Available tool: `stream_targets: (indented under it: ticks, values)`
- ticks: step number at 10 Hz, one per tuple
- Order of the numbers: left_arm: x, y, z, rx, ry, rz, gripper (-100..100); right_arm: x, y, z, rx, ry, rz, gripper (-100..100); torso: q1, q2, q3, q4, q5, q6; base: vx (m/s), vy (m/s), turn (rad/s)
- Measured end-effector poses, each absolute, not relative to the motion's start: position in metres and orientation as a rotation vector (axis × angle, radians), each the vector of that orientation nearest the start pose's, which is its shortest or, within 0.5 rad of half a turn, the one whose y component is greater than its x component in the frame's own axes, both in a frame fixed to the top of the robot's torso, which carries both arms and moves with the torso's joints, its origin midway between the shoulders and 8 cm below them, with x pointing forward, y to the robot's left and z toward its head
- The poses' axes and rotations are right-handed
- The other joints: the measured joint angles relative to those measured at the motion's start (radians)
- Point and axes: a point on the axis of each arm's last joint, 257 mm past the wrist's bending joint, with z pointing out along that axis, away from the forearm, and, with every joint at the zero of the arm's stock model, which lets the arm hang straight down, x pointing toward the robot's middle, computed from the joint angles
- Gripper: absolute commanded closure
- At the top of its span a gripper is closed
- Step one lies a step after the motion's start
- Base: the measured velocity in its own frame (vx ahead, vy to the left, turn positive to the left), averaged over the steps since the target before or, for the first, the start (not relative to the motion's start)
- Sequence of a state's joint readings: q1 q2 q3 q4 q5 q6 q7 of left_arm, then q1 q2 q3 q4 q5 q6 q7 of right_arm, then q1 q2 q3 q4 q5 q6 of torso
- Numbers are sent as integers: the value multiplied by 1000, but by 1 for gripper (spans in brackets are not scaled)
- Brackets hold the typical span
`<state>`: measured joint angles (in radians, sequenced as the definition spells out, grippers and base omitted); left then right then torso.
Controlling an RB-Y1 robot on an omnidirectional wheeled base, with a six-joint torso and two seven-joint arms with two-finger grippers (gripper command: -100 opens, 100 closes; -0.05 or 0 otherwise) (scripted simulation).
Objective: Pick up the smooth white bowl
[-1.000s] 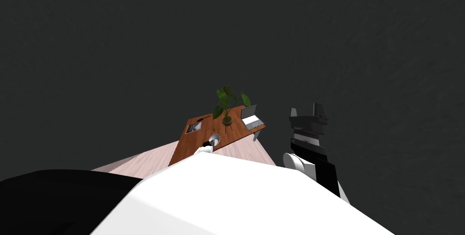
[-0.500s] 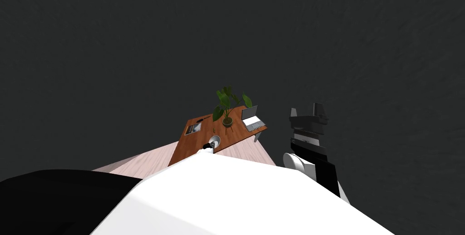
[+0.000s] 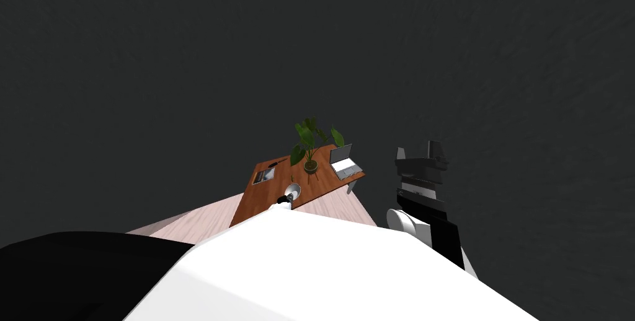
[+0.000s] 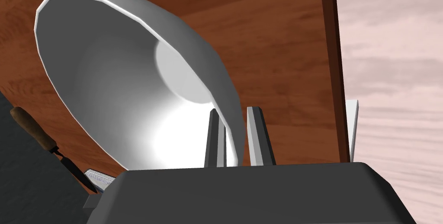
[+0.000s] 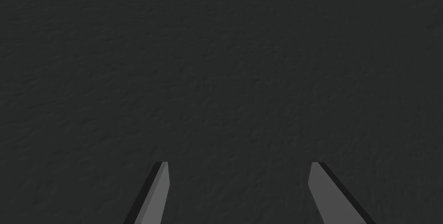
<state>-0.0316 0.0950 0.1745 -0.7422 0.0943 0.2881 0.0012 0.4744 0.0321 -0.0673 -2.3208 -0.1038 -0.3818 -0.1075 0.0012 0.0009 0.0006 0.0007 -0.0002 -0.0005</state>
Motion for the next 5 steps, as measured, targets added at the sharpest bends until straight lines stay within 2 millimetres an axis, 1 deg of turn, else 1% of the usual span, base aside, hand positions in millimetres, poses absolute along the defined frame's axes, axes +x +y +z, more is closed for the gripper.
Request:
stream_targets:
  ticks: [3, 4, 5]
  values:
    - [326, 335, -608, -2121, 1672, -412, 100, 350, -314, 29, 817, 517, 1401, 0, -3, 6, 3, 1, -1, 0, -80, -31, -14]
    - [328, 336, -606, -2123, 1672, -411, 100, 350, -314, 29, 817, 517, 1401, 0, -2, 6, 3, 1, -1, 0, -28, -11, 0]
    - [327, 336, -606, -2125, 1673, -409, 0, 350, -314, 29, 817, 517, 1401, 0, -2, 3, 2, 1, -1, 0, -6, -3, 1]
